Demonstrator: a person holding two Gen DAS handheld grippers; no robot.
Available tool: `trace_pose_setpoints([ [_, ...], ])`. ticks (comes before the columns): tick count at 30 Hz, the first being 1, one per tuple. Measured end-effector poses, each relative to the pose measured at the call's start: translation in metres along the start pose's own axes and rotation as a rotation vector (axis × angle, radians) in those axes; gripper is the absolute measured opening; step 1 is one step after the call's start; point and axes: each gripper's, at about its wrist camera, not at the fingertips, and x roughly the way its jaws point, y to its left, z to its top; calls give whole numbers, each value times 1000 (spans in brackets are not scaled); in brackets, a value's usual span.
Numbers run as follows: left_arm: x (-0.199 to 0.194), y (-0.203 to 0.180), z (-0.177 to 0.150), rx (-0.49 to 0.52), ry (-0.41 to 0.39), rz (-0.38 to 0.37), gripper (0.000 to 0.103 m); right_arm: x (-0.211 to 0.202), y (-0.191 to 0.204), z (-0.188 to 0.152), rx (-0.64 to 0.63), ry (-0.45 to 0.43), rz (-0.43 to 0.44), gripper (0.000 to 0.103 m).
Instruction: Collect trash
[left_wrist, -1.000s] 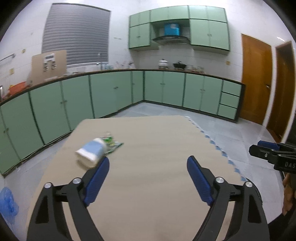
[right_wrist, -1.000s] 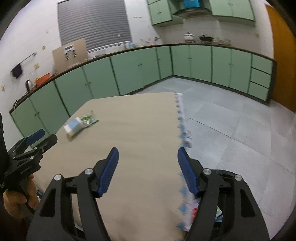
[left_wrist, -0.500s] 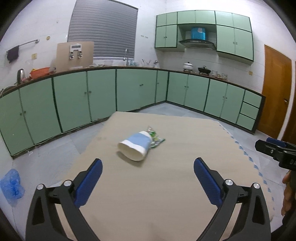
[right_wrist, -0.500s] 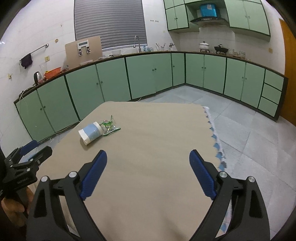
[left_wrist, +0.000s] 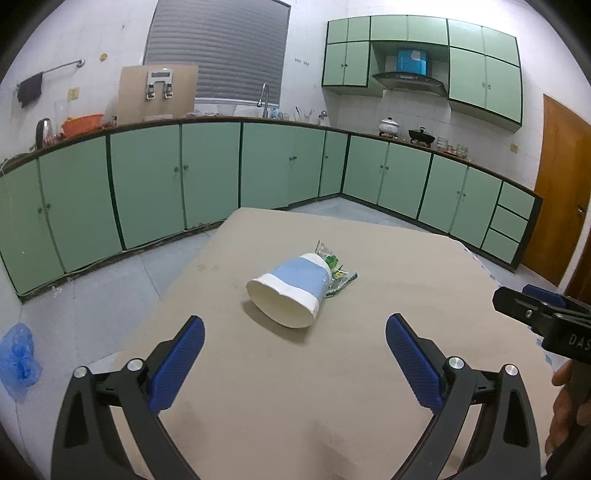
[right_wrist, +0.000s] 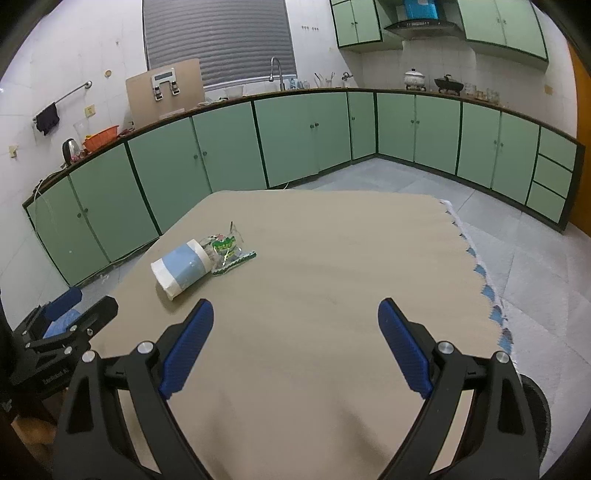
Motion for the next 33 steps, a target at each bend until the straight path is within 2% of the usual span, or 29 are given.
trace_pose_setpoints([
  [8,33,-3,1,-14,43,3,86,26,-4,2,3,10,1,88],
  [19,64,-5,7,6,123,8,79,53,-4,8,20,33,11,88],
  [24,80,-8,10,7,181,4,62,54,-5,11,27,26,18,88],
  [26,87,-9,9,8,214,1,48,54,-5,11,31,26,20,88],
  [27,90,-9,7,4,231,-1,45,54,-6,11,31,26,20,88],
  [29,94,-6,6,-9,253,-8,20,54,-6,12,30,25,21,88],
  [30,95,-4,6,-20,263,-15,14,54,-6,12,29,26,21,88],
  [33,91,-2,5,-27,246,-27,5,53,-7,11,26,27,23,88],
])
